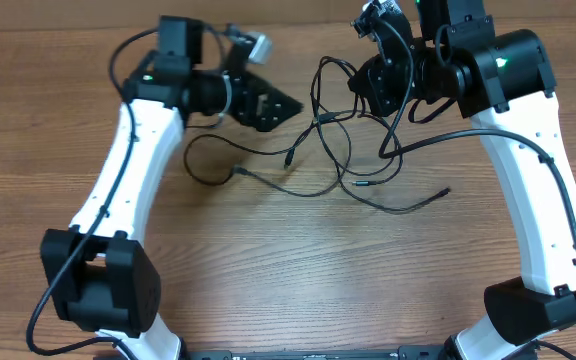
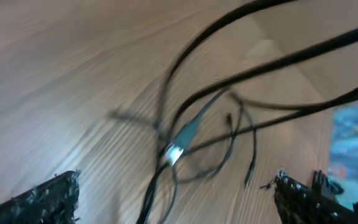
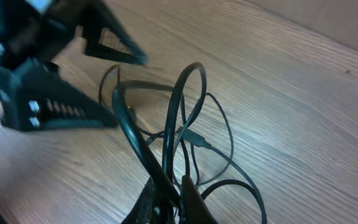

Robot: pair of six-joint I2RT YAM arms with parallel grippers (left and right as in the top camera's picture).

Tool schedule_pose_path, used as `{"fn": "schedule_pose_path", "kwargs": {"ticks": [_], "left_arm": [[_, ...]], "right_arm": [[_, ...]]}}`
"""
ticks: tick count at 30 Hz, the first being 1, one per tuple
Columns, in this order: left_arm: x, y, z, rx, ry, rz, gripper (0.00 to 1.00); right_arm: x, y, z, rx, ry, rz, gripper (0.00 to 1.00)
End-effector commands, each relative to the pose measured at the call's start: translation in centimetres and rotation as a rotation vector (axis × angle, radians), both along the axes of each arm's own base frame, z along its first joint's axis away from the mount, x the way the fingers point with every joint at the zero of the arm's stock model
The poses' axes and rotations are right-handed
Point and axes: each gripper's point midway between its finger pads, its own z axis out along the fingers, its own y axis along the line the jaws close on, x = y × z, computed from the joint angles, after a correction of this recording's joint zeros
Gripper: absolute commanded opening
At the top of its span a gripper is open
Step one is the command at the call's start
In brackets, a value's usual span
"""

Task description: Untangle cables

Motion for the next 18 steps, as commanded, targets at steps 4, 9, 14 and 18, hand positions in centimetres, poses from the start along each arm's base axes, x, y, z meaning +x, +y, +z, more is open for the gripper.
{"fn": "schedule_pose_path", "kwargs": {"ticks": [4,9,14,18], "left_arm": [[-0.4,-3.3,0.0,0.072,-0.074,-0.016,1.0],[0.6,-0.8,-3.4,0.247,0.11,0.28,1.0],[-0.2,3.6,-6.3,0.33,0.406,0.669,1.0],[-1.9,4.0,-8.5,0.296,0.618,0.844,1.0]], "right_arm": [[-1.1,0.9,2.0,0.066,-0.016,0.042,0.04],[-1.2,0.9,1.9,0.064,-0.011,0.041,0.04],[-0.2,-0.2,1.7,0.029,-0.022,-0.043,0.04],[0.5,-0.7,1.8,0.015,-0.038,-0.096,0.04]]}}
